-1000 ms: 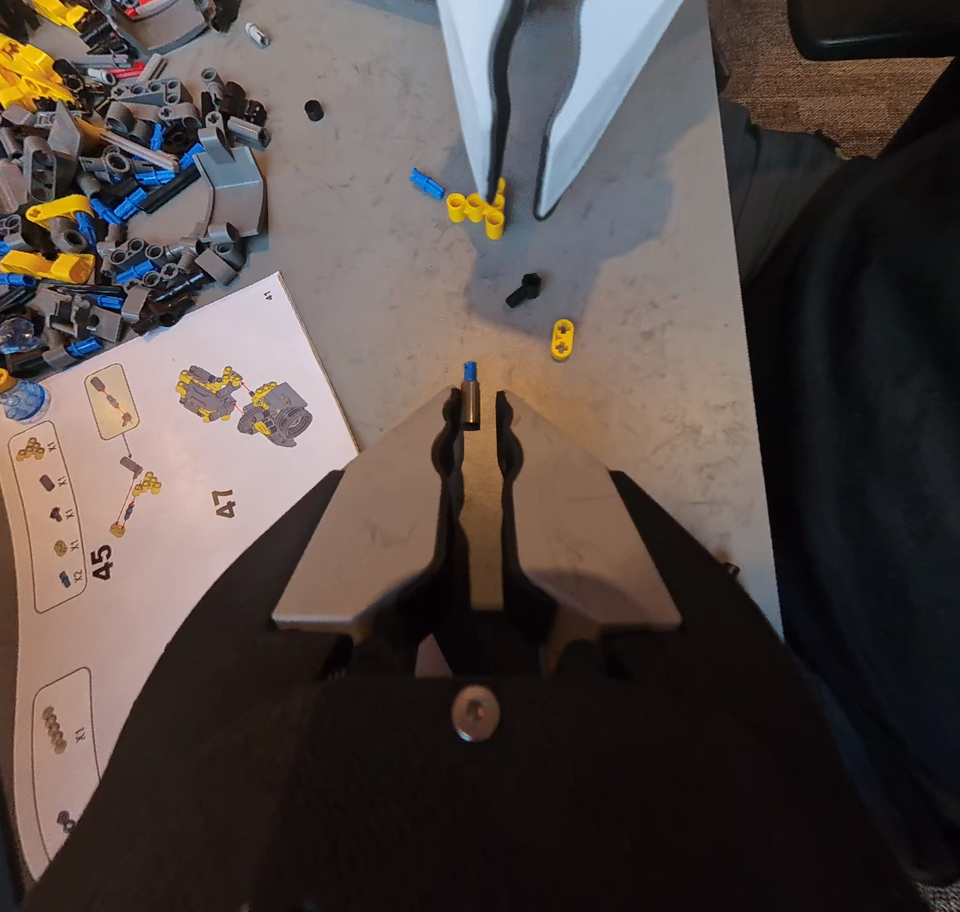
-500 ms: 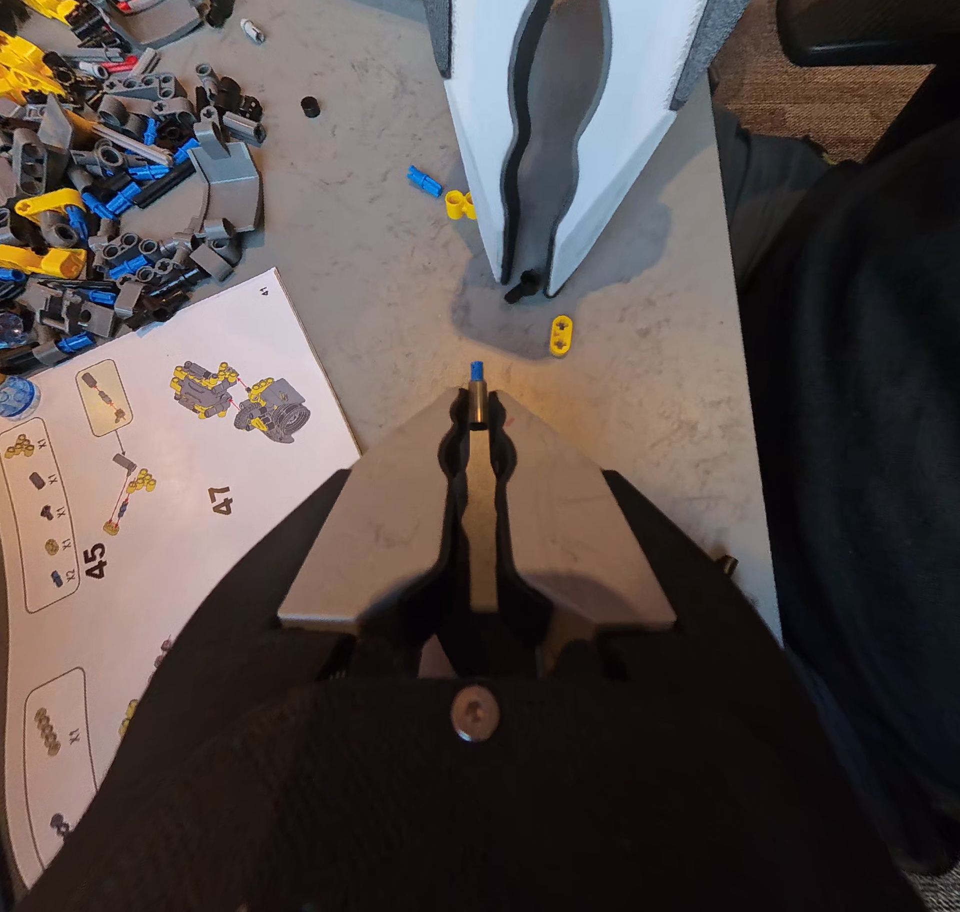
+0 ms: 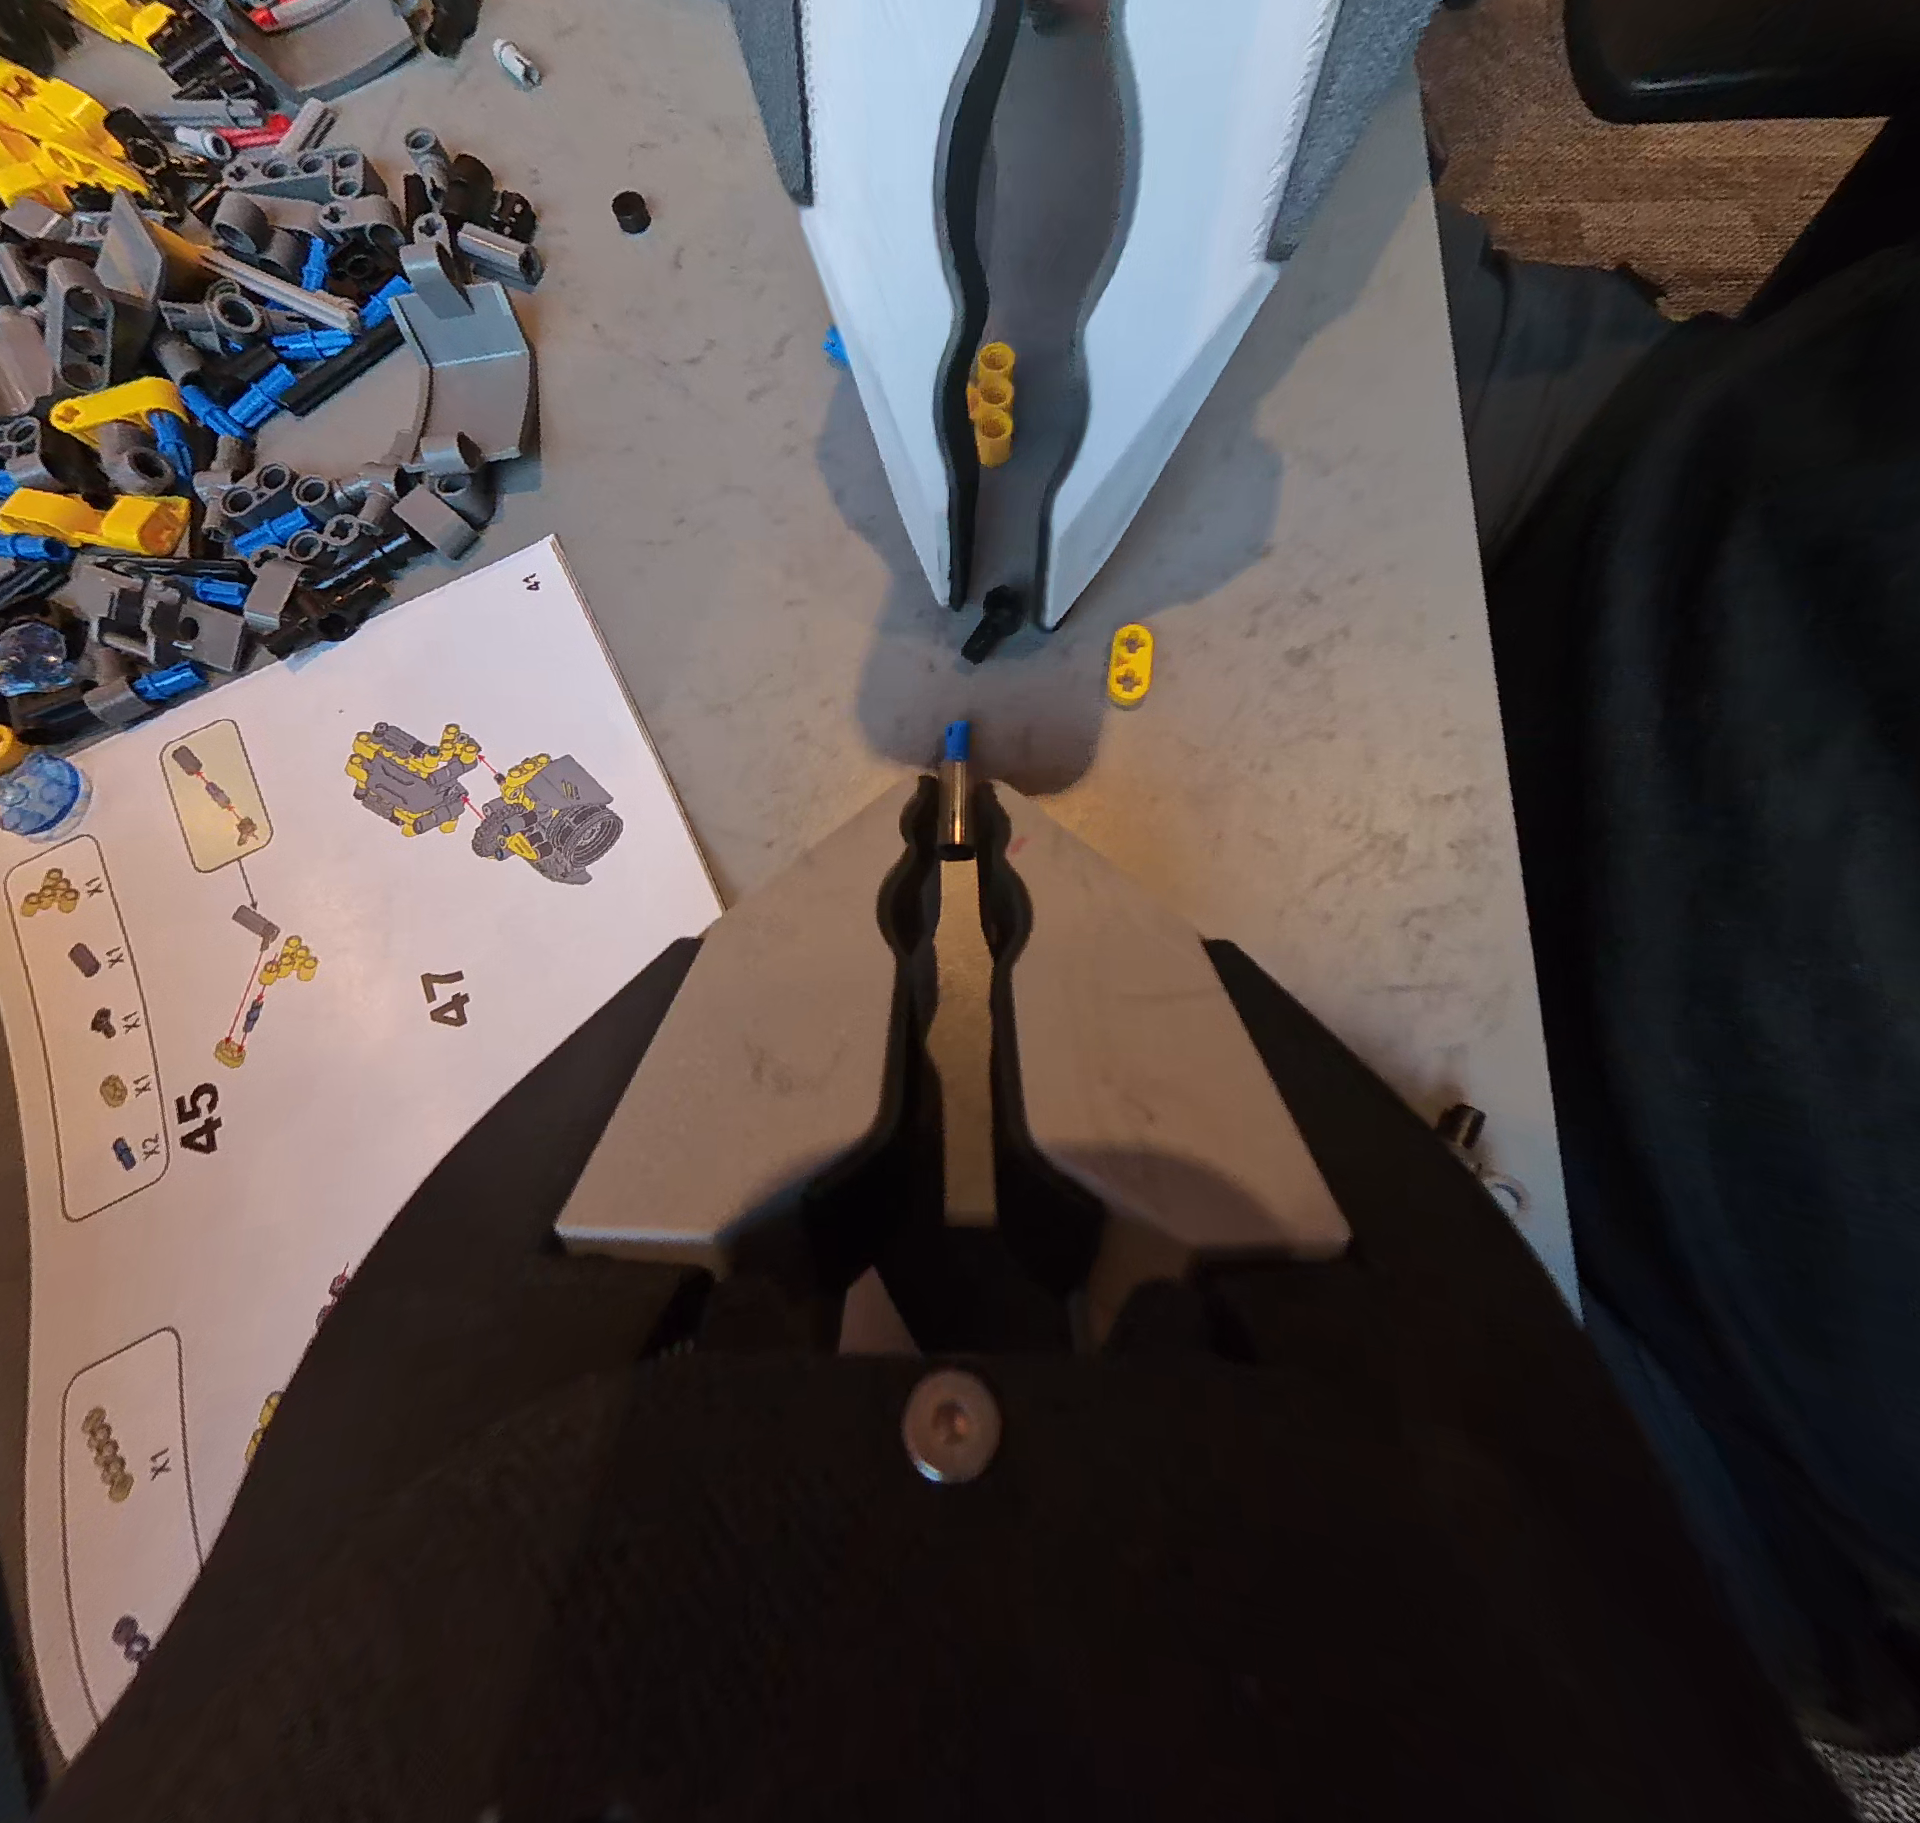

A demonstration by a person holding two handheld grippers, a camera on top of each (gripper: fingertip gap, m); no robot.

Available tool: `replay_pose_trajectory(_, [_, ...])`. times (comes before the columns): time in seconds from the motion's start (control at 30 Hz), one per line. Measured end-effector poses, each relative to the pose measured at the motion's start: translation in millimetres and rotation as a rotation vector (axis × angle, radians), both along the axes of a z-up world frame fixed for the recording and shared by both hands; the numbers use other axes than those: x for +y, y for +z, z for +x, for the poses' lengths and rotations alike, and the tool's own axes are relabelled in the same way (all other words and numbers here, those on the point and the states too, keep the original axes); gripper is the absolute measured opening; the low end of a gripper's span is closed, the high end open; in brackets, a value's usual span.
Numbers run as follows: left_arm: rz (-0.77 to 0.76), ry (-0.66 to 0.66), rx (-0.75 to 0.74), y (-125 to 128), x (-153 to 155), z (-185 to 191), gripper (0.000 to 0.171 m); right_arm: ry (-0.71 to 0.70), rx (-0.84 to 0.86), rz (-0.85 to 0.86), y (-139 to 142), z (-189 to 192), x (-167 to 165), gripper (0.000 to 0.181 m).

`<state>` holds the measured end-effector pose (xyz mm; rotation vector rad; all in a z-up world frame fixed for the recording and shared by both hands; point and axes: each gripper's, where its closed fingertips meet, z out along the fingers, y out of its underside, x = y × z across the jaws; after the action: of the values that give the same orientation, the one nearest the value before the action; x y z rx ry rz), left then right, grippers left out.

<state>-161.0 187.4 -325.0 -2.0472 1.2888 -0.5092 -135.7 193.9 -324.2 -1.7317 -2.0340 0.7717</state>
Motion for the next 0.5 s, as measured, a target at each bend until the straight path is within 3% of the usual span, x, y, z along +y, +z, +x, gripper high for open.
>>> replay_pose_trajectory(0.23, [0.002, -0.007, 0.013, 0, -1, 1, 0.003, -0.038, -0.013, 0.011, -3, 3, 3, 0.015])
replay_pose_trajectory(0.5, [0.006, -0.008, 0.022, 0, -2, 2, 0.003, -0.161, 0.015, 0.078, 8, 0, 34, 0.014])
